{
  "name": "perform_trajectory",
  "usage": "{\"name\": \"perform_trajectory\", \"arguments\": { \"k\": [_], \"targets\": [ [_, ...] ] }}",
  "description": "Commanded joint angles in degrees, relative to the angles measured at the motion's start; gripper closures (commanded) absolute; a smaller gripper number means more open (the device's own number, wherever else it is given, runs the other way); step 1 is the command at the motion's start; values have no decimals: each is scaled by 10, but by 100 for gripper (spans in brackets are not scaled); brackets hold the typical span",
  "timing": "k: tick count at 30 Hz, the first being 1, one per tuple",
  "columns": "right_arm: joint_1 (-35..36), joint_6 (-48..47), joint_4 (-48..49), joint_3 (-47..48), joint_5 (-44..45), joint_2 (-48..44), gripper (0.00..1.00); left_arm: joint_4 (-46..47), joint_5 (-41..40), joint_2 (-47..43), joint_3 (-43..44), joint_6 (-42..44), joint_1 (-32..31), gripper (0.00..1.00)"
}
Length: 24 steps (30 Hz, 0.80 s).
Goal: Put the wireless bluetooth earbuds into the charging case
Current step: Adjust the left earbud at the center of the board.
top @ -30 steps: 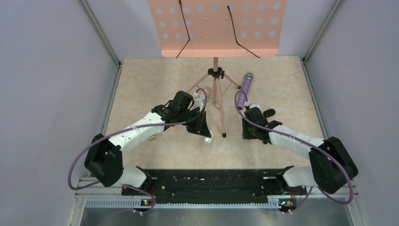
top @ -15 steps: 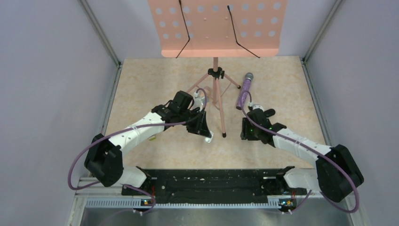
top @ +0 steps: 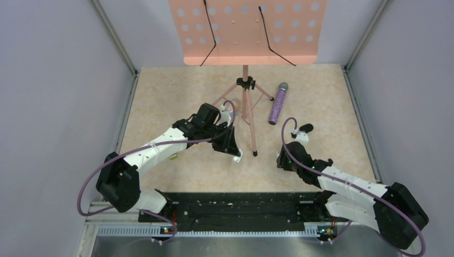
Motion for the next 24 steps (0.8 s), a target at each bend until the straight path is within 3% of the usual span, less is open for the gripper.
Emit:
{"name": "perform_trajectory", "arguments": {
  "k": [1,8,20,24],
  "targets": [
    [50,-10,62,-18,94,-6,59,21,7,-8,17,-3,2,100],
    [103,-15,83,-22,177,27,60,25,10,-10,13,-6,2,100],
    [104,-23,125,-2,171,98,61,19,5,-25,7,-5,2,100],
    [104,-27,131,1,164,104,72,20,5,-27,7,-6,2,100]
  ]
}}
